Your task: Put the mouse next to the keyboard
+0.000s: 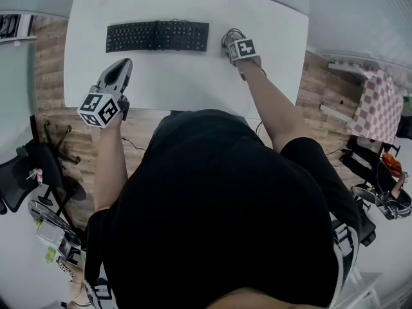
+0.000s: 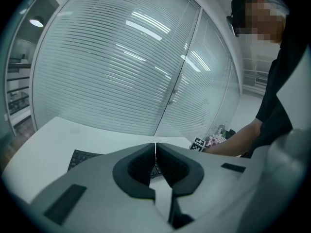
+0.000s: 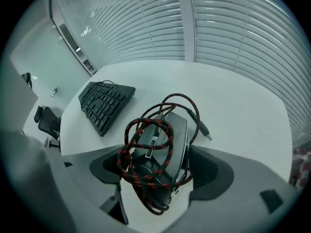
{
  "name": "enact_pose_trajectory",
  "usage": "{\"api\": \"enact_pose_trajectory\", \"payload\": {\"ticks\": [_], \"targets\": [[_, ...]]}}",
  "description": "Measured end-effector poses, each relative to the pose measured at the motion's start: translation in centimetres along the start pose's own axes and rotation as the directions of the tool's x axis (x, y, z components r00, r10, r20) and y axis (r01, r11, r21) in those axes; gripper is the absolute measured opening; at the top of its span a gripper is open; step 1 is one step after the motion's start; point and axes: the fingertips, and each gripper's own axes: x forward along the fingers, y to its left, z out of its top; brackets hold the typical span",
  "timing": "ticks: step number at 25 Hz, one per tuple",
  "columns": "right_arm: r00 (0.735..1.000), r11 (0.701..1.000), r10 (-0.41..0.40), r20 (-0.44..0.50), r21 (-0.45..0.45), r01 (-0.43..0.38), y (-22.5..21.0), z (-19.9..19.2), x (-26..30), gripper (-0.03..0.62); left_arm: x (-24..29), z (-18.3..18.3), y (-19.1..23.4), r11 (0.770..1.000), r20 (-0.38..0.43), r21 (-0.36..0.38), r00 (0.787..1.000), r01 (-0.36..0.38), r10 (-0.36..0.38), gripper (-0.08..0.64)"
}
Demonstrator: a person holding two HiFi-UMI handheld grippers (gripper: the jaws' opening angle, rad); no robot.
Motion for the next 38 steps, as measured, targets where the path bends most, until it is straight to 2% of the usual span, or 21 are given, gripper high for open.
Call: {"api": "enact_pose_trajectory", "payload": {"ticks": [4,18,38], "targets": [[0.999,1.000,-0.022,0.026,0.020,0.021,-1.1,0.0,-0.3,0.370,0.2,-0.1,-0.2,1.000,-0.002,0.000,1.000,0.004,-0.004,0.027],[0.999,0.999,0.000,0.042,0.038,-0.001,-2.0,-0.9,-0.9,0.370,1.6,0.1,-0.8,1.000,-0.005,0.008,1.000,0.024,-0.024,0.027],[0.996,0.998,-0.002,0.091,0.067,-0.004,-0.5,-1.7,-4.7,0.370,0.2,1.8,-1.1,0.996,0.011,0.055,0.997,0.072,-0.073,0.027]]}}
